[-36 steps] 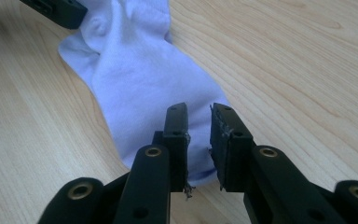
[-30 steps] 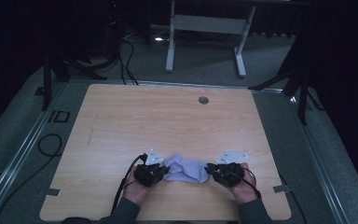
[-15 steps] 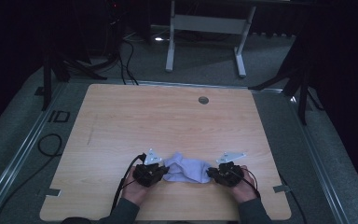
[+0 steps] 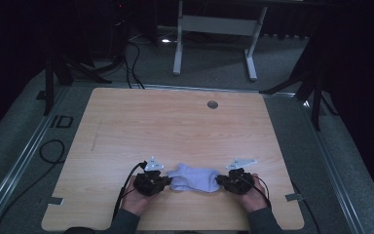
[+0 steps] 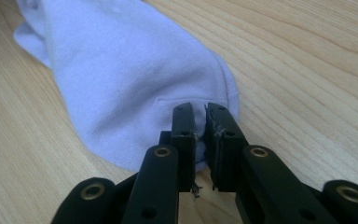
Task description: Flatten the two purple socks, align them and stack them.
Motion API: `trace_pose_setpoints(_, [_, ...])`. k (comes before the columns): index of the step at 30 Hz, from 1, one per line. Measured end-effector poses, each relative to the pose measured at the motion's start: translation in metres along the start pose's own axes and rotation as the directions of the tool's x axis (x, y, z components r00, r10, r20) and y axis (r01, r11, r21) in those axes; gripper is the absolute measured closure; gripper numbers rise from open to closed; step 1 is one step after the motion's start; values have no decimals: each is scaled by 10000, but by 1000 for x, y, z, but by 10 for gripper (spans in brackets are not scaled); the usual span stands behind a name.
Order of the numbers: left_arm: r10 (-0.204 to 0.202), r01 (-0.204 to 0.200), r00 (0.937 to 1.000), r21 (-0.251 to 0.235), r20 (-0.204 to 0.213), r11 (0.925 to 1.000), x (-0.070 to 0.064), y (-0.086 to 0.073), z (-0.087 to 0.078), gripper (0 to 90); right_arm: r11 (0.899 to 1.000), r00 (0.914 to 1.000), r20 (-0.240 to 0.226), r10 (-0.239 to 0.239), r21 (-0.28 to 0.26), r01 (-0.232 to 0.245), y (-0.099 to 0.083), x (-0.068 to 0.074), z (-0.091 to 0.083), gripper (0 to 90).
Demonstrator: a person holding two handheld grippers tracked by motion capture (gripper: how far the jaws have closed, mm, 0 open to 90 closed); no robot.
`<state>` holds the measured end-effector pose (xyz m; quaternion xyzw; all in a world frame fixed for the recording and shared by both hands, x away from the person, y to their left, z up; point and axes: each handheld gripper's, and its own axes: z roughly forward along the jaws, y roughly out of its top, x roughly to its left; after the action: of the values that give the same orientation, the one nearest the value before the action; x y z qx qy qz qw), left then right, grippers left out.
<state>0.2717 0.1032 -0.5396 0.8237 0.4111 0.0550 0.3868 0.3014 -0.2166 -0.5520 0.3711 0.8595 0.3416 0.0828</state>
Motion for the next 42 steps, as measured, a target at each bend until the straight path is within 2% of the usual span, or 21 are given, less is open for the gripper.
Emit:
trace_pose_setpoints(4, [-104,103,9999,181,44,9998,1,-2,-2,877,10000,10000,60,80,-30,-80,0,1,0,819])
trace_pose_setpoints(7, [-168,168,9999,269,-3,9995,3,-2,-5,833,9999,9999,66,89,-52,-88,0,1,1,820])
trace_pose_setpoints(9, [-309,309,9995,80,-35,9995,6,-2,-9,780,9999,9999,67,124,-78,-124,-1,1,0,819])
trace_pose_setpoints(10, [-355,355,9993,-78,-87,9993,8,-1,-13,780,9999,9999,67,124,-78,-124,-1,1,0,819])
trace_pose_setpoints(11, [-348,340,9993,-454,-170,9984,9,1,-18,769,9998,9999,37,145,-98,-145,-1,1,1,820])
trace_pose_setpoints(12, [-348,340,9993,-454,-170,9984,9,1,-18,767,9998,9998,26,175,-128,-174,-1,1,1,820])
trace_pose_setpoints(14, [-149,138,9998,-763,-135,9970,5,2,-19,768,9997,9998,68,185,-150,-184,-2,1,1,819])
trace_pose_setpoints(17, [327,-332,9994,-907,-68,9953,-5,4,-12,774,9998,9998,107,138,-150,-137,-1,2,1,820])
trace_pose_setpoints(19, [682,-684,9977,-831,-42,9942,-12,5,-4,781,9997,9998,114,157,-178,-155,-2,2,1,819])
trace_pose_setpoints(22, [998,-1002,9949,-214,-173,9947,-20,4,10,803,9996,9997,178,182,-229,-178,-3,3,1,819])
trace_pose_setpoints(23, [1050,-1045,9942,177,-254,9944,-21,1,17,808,9996,9996,209,176,-246,-171,-3,3,1,819])
trace_pose_setpoints(27, [928,-909,9952,554,-323,9943,-18,-2,22,831,9989,9994,137,312,-367,-307,-4,2,1,819])
trace_pose_setpoints(33, [733,-705,9962,584,-462,9958,-11,-2,22,865,9983,9989,278,366,-460,-353,-4,2,1,818])
trace_pose_setpoints(42, [715,-681,9949,495,-705,9964,-6,3,26,869,9971,9975,582,392,-667,-353,-3,1,4,813])
